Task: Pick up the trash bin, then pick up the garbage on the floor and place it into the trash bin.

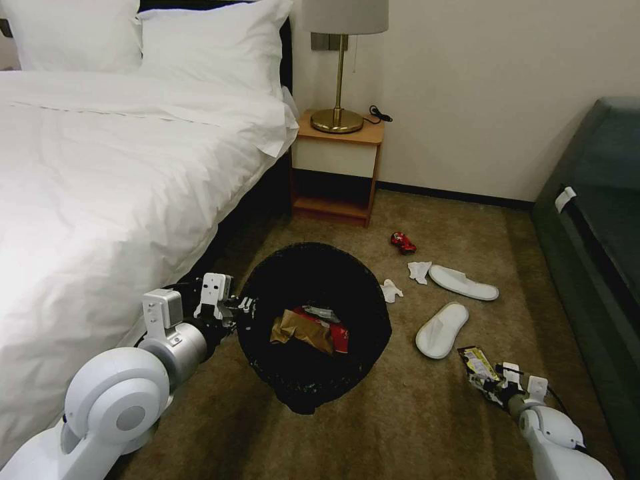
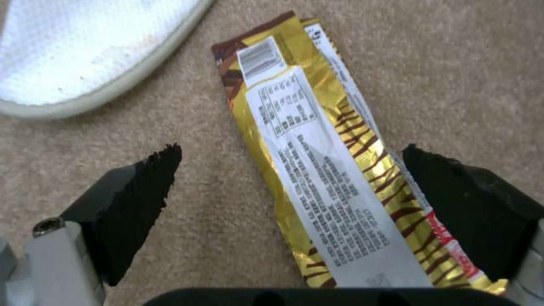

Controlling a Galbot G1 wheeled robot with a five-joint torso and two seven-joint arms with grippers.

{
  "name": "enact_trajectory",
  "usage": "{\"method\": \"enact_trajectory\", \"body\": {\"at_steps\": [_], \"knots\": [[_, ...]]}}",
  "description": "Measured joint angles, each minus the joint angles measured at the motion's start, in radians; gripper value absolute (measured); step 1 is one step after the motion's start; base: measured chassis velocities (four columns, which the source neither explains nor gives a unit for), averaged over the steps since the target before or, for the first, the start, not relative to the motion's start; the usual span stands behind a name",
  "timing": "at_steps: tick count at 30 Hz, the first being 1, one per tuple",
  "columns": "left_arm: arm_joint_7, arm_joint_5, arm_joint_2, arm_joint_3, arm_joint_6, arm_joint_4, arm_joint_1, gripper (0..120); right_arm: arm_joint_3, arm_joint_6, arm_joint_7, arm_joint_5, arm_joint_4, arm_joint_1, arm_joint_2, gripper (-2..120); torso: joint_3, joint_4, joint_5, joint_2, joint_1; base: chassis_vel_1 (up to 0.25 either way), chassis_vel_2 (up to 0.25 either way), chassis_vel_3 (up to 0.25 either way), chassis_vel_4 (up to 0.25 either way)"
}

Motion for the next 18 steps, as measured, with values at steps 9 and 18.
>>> {"method": "enact_trajectory", "body": {"at_steps": [9,18], "knots": [[0.001,-0.002,0.004,-0.005,0.0,0.002,-0.001,1,-0.002,0.002,-0.01,-0.007,-0.035,0.017,0.0,99,0.0,0.0,0.0001,0.0,0.0,0.0,0.0,0.0,0.0],[0.003,-0.002,0.003,-0.006,0.0,0.005,-0.003,1,0.003,0.002,0.009,-0.008,-0.017,0.009,0.003,83,0.0,0.0,0.0002,0.0,0.0,0.0,0.0,0.0,0.0]]}}
